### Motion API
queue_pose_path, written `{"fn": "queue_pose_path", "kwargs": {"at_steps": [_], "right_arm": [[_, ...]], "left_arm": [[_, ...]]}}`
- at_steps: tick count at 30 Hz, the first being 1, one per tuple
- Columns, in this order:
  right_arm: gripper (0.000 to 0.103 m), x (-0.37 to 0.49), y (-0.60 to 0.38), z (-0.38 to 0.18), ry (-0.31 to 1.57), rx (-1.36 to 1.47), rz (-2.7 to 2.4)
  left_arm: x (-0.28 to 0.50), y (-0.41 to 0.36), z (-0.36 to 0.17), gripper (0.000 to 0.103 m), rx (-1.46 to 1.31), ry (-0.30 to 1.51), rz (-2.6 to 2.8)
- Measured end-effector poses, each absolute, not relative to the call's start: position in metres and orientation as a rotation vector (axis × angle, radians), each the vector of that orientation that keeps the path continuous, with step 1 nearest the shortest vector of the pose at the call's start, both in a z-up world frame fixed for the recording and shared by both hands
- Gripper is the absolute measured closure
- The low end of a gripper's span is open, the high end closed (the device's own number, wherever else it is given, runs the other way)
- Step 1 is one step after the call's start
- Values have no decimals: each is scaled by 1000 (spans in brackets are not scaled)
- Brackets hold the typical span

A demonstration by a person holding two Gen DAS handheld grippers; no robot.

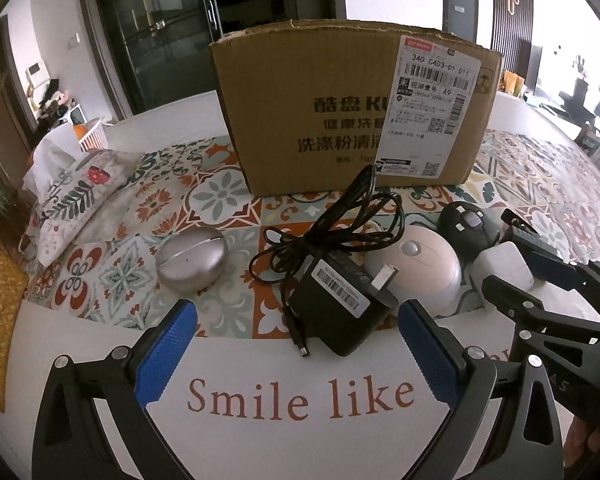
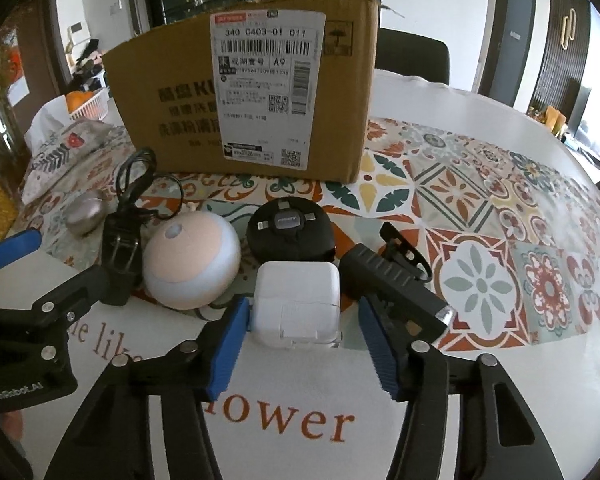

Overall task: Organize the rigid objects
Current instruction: 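Grasp the white cube charger with the right gripper, then grasp the black power adapter with cable with the left gripper while the right gripper holds the charger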

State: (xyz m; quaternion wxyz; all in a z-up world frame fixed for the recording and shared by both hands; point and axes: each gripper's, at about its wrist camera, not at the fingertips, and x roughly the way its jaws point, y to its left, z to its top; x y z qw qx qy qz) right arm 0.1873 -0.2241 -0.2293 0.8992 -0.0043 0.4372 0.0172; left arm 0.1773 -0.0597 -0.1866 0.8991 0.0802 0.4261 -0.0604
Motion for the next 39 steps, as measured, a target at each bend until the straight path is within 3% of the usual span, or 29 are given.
{"fn": "queue_pose_path", "kwargs": {"at_steps": [11, 22, 27, 31, 39], "right_arm": [[55, 196, -218, -240, 918, -37, 39], [56, 186, -209, -233, 929, -39, 3], [56, 177, -200, -224, 938, -45, 13], [56, 178, -195, -225, 953, -54, 14], [56, 182, -191, -228, 967, -46, 19]], "left_arm": [[179, -59, -191, 1, 209, 861, -171], [179, -56, -192, 2, 250, 854, -356], [184, -60, -194, 13, 306, 843, -462], [189, -64, -198, 27, 349, 851, -530], [196, -67, -210, 32, 399, 857, -599]]}}
